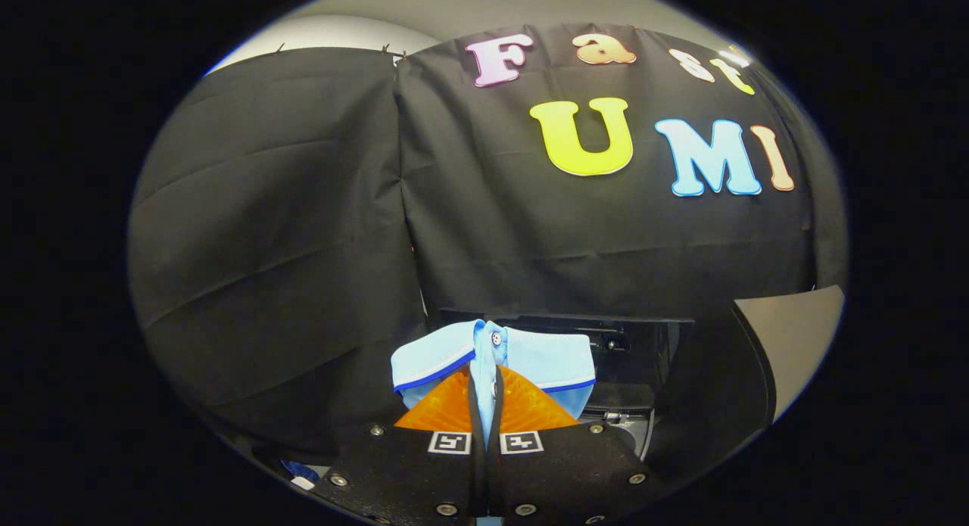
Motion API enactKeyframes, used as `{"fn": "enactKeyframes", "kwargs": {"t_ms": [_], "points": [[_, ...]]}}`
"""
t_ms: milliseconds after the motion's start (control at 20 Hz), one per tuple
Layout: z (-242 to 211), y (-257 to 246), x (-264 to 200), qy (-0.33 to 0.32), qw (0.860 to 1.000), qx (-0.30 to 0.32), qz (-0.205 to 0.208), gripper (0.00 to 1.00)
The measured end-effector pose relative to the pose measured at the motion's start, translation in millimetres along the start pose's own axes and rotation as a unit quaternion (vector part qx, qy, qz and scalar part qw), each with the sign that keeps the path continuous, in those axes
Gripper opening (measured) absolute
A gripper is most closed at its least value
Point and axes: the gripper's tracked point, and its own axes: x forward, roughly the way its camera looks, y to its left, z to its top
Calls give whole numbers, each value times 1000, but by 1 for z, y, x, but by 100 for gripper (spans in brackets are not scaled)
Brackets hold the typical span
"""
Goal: Put the clothes into the washing machine and then close the washing machine lid.
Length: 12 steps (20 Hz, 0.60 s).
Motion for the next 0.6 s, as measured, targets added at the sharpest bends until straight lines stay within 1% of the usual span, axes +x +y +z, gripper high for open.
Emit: {"fn": "enactKeyframes", "kwargs": {"t_ms": [300,500,600], "points": [[-36,-11,26,17,999,3,-29,0],[-50,-18,40,16,999,-7,-45,0],[-65,-22,47,25,998,2,-52,0]]}}
